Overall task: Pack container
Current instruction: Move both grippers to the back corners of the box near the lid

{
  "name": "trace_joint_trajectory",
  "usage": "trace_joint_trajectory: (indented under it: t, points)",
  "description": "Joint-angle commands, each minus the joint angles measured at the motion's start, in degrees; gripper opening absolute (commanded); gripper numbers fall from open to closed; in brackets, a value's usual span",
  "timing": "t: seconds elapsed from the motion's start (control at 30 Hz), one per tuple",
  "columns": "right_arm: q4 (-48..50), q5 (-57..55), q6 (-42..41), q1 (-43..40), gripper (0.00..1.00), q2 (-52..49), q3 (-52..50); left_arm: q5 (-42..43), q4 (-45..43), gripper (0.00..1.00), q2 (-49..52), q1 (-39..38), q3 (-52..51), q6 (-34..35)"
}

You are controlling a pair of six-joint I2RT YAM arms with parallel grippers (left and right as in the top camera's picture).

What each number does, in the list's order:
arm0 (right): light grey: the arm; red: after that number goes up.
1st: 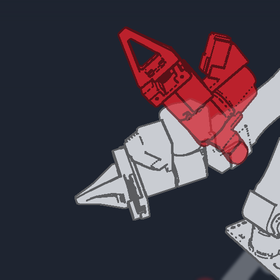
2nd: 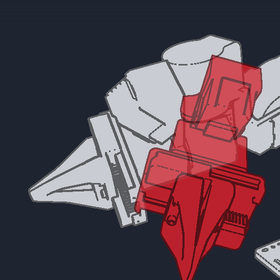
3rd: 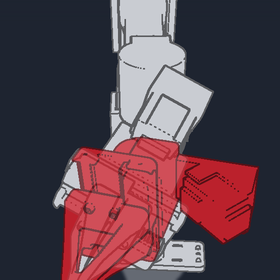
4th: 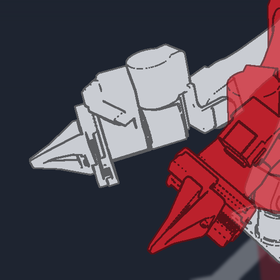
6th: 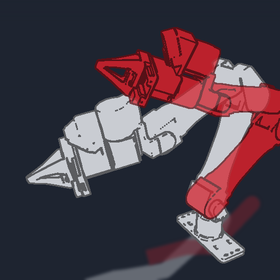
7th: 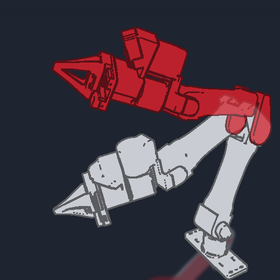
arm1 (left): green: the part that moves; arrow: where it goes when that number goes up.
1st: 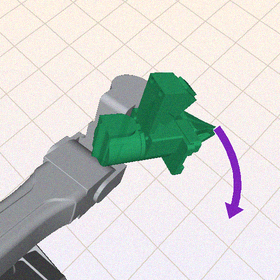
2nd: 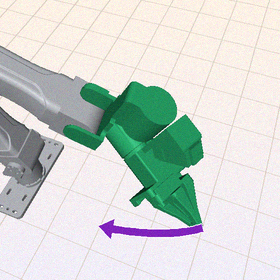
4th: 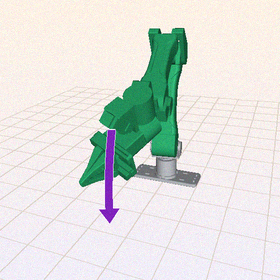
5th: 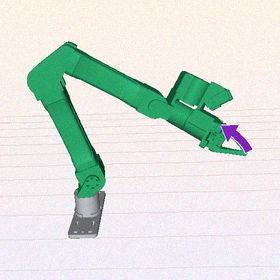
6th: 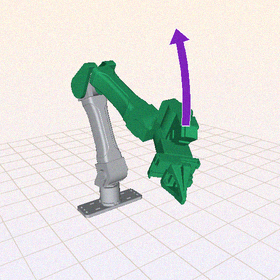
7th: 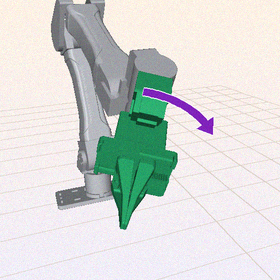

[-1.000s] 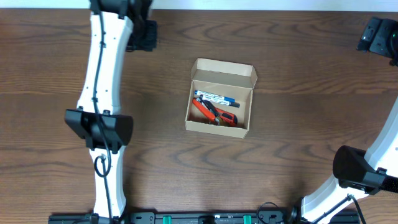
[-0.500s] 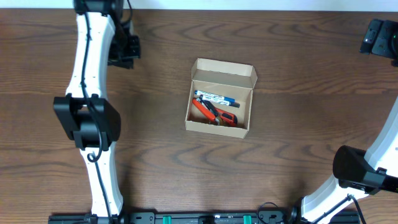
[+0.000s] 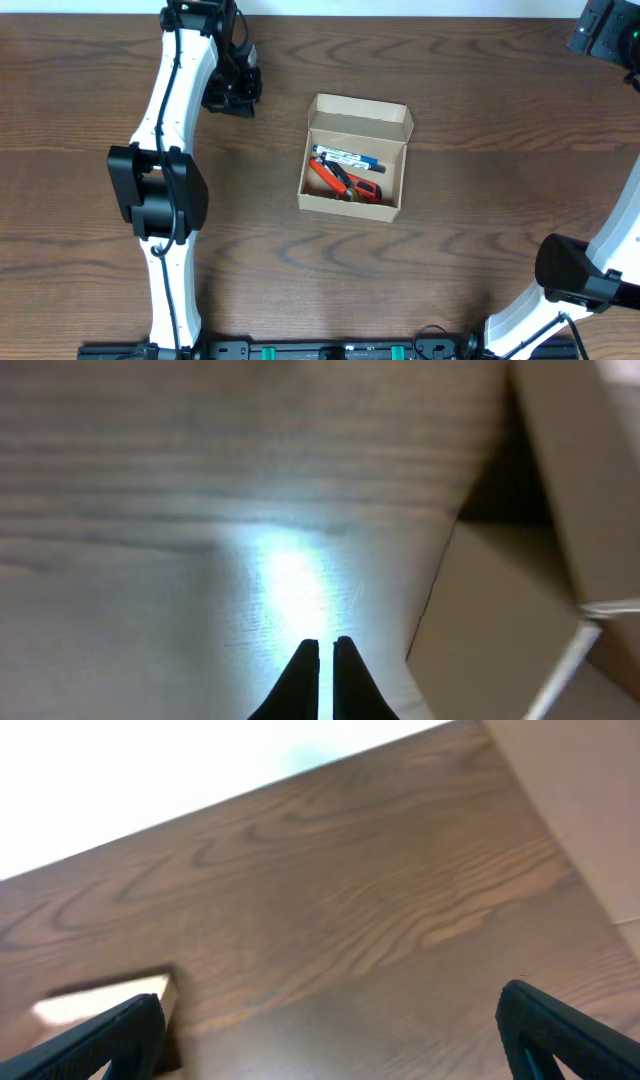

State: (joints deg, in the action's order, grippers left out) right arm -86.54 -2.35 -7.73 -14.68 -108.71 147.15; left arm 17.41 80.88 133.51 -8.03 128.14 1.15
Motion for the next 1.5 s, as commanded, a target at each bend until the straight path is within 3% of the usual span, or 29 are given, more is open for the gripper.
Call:
trace_joint_trajectory:
  t: [0.0,0.17,0.23,0.33,0.37,0.5,0.63,0.8,1.07,1.47]
  points:
    - [-1.29,3.45,-1.22,-0.24,0.99,-0.17,0.07,1.16,0.07,0.06,0.66,0.24,-5.27,-1.64]
    - [-6.58,4.57,-2.23,-0.24,0.99,-0.94,-3.41,4.72,-1.84,0.06,0.66,-0.28,-8.5,-3.08]
    - [-7.56,4.81,-3.48,-0.24,0.91,-1.05,-7.69,5.25,-3.02,0.06,0.66,-0.59,-8.5,-3.08]
    - [-6.69,6.91,-3.58,-0.24,0.68,-1.05,-16.96,5.64,-3.39,0.06,0.66,-1.03,-8.5,-3.1]
    - [-5.4,7.93,-3.61,-0.24,0.56,-1.05,-21.24,6.05,-3.39,0.06,0.66,-1.18,-8.5,-3.13]
    - [2.1,17.7,-1.88,-0.24,0.43,-1.05,-31.98,7.72,-3.34,0.06,0.66,-1.53,-8.5,-3.96]
    - [9.92,28.65,-1.25,-0.24,0.43,-1.03,-40.89,9.35,-3.37,0.06,0.66,-1.86,-8.5,-3.98]
    - [13.16,30.05,-2.1,-0.22,0.38,-1.05,-46.64,12.22,-3.45,0.06,0.66,-2.67,-8.5,-3.96]
    - [12.87,31.3,-2.1,-0.24,0.46,-1.03,-48.17,14.62,-3.23,0.06,0.68,-5.31,-8.5,-3.72]
    - [12.83,31.54,-2.1,-0.24,0.48,-1.03,-48.17,14.32,3.69,0.06,0.66,-9.27,-8.5,-2.91]
